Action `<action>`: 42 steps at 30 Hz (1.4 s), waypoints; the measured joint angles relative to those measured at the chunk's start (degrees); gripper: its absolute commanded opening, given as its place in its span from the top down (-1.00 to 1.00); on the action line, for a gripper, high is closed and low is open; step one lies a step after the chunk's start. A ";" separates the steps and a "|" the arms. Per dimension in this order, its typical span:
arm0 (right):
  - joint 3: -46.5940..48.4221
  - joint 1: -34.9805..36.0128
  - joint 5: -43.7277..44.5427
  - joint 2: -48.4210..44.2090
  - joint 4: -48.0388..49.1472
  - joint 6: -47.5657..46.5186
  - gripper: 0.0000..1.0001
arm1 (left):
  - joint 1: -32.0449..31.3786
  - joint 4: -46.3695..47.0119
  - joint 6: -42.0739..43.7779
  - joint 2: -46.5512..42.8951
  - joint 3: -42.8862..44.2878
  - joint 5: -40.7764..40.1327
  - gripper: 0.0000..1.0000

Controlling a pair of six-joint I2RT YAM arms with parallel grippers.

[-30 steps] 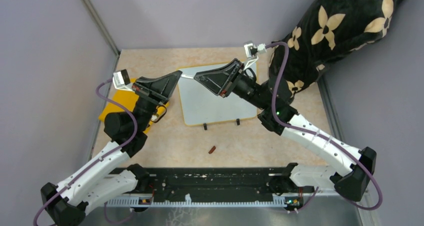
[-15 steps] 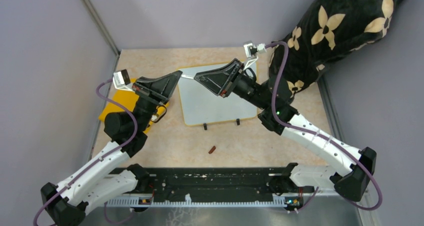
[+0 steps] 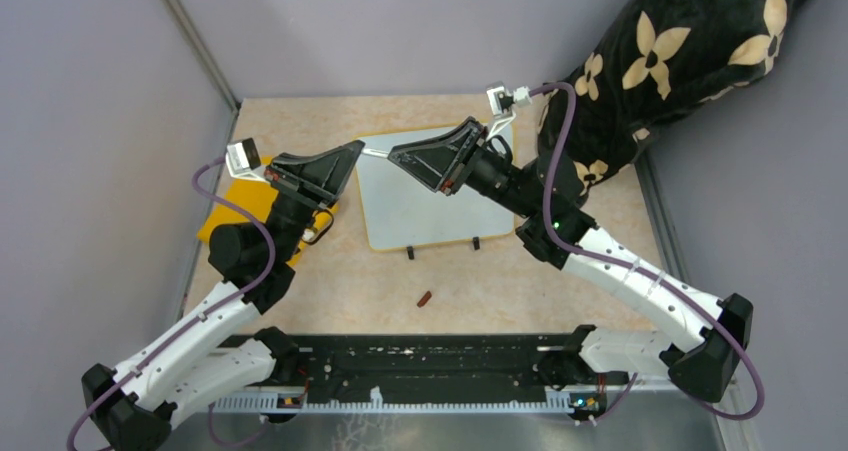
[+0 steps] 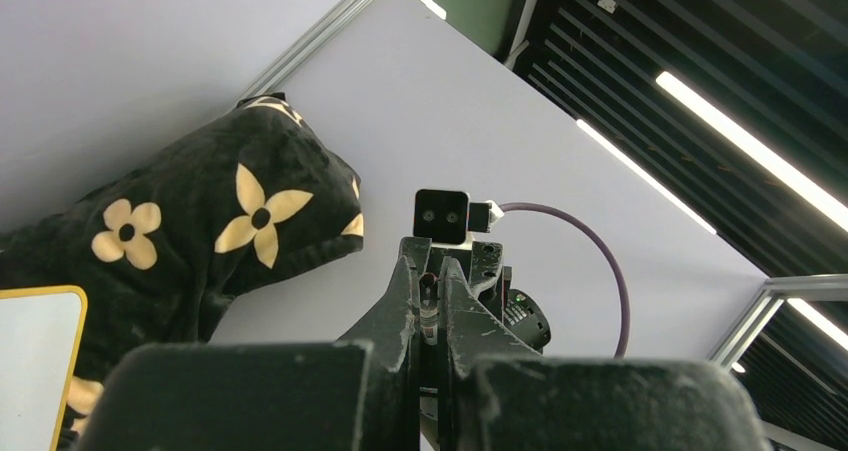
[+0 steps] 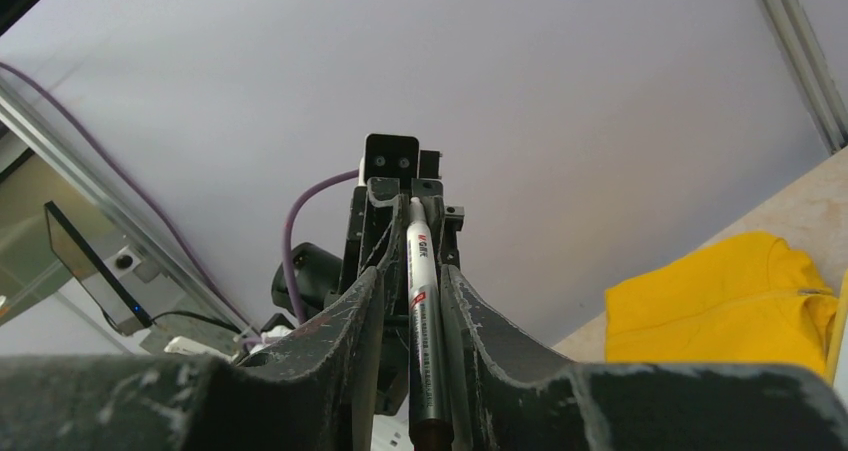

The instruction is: Write a sentence on the whiteboard

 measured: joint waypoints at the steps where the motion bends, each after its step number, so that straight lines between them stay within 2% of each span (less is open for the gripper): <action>1: 0.00 -0.07 -0.04 0.00 -0.09 0.02 0.47 | 0.00 0.02 0.00 0.00 0.00 0.00 1.00; 8: 0.00 -0.24 -0.35 0.07 -0.28 0.26 0.49 | 0.00 0.11 0.00 0.17 0.00 0.00 1.00; 17: 0.00 -0.35 -1.01 0.33 -0.37 0.94 0.40 | 0.00 0.17 0.00 0.42 0.00 0.02 1.00; 23: 0.00 -0.35 -1.38 0.63 -0.52 1.42 0.52 | 0.00 0.22 -0.02 0.55 0.00 0.02 1.00; 31: 0.00 -0.35 -0.96 0.63 -0.20 1.57 0.42 | 0.00 0.39 -0.02 0.55 0.00 0.02 1.00; 42: -1.53 -0.68 0.55 0.26 1.22 1.97 0.47 | 0.00 0.37 -0.04 0.50 -0.04 0.00 1.00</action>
